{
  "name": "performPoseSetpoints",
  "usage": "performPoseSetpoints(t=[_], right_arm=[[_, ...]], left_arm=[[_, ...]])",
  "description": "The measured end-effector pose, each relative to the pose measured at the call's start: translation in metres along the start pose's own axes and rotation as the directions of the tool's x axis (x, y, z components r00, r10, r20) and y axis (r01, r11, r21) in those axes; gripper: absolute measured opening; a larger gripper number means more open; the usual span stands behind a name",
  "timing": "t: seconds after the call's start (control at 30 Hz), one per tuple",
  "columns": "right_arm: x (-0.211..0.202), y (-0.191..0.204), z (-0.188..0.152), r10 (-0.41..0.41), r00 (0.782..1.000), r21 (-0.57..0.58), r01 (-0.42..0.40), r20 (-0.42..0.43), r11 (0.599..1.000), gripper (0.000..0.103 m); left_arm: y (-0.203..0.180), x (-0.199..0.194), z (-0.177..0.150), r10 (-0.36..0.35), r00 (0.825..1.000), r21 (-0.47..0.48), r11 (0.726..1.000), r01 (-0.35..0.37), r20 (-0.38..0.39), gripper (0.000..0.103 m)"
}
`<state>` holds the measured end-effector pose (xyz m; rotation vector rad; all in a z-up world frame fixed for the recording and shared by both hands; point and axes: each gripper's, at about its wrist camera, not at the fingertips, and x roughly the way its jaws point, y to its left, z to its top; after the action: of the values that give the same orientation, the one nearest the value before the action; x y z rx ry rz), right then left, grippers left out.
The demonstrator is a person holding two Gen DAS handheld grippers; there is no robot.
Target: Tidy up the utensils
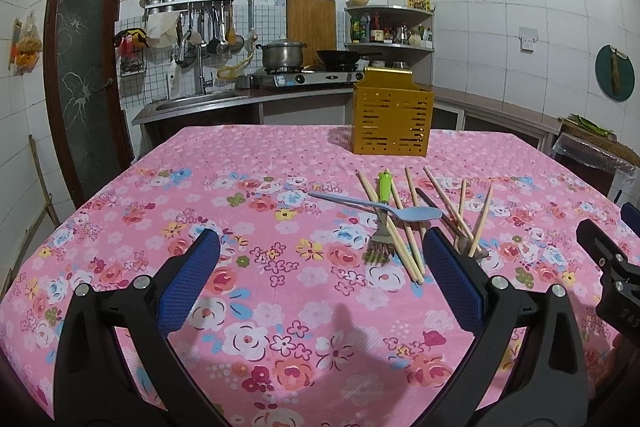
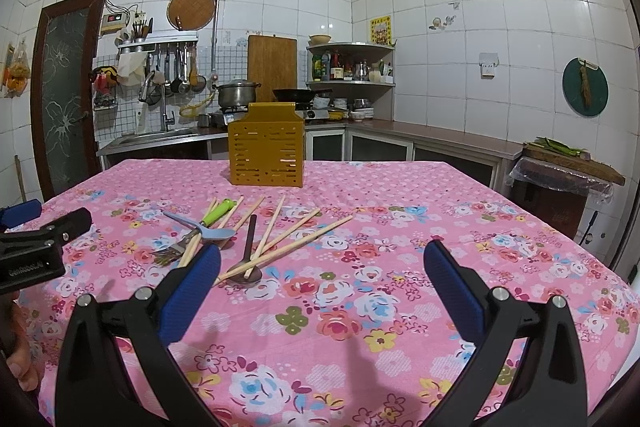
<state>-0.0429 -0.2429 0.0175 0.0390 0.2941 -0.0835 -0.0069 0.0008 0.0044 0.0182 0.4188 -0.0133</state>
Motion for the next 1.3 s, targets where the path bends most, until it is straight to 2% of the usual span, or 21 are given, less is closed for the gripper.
performPoseSetpoints(t=[0.23, 0.4, 0.53, 0.67, 0.83, 1.0, 1.13, 1.3], right_arm=[[0.008, 0.003, 0.012, -0.008, 0.999, -0.016, 0.008, -0.031, 1.0, 0.099], [0.035, 0.005, 0.029, -0.036, 0.994, -0.044, 0.032, -0.106, 0.999, 0.099], [0.054, 0.007, 0.043, -0.064, 0.989, -0.055, 0.057, -0.131, 0.997, 0.099], [0.079, 0.005, 0.052, -0.1, 0.978, -0.051, 0.092, -0.184, 0.994, 0.099], [0.113, 0.006, 0.063, -0.173, 0.958, -0.091, 0.156, -0.228, 0.984, 0.099], [0.157, 0.001, 0.065, -0.181, 0.934, -0.077, 0.165, -0.31, 0.983, 0.099], [0.193, -0.007, 0.055, -0.196, 0.904, -0.062, 0.187, -0.38, 0.98, 0.099], [0.222, -0.011, 0.044, -0.171, 0.875, -0.036, 0.173, -0.452, 0.984, 0.099]], left_arm=[[0.004, 0.014, 0.013, 0.006, 0.997, -0.001, 1.0, -0.006, -0.075, 0.098], [0.003, 0.034, 0.029, -0.039, 0.986, 0.008, 0.999, 0.041, -0.164, 0.098], [0.004, 0.044, 0.048, -0.042, 0.984, 0.01, 0.999, 0.045, -0.172, 0.098], [0.008, 0.061, 0.068, -0.058, 0.976, 0.002, 0.998, 0.06, -0.208, 0.098], [0.011, 0.096, 0.085, -0.043, 0.966, 0.005, 0.999, 0.046, -0.257, 0.098], [0.014, 0.143, 0.09, -0.042, 0.937, -0.027, 0.999, 0.035, -0.346, 0.098], [0.01, 0.175, 0.086, -0.02, 0.915, -0.005, 1.0, 0.02, -0.403, 0.097], [0.006, 0.204, 0.08, -0.027, 0.883, -0.02, 1.0, 0.02, -0.468, 0.081]])
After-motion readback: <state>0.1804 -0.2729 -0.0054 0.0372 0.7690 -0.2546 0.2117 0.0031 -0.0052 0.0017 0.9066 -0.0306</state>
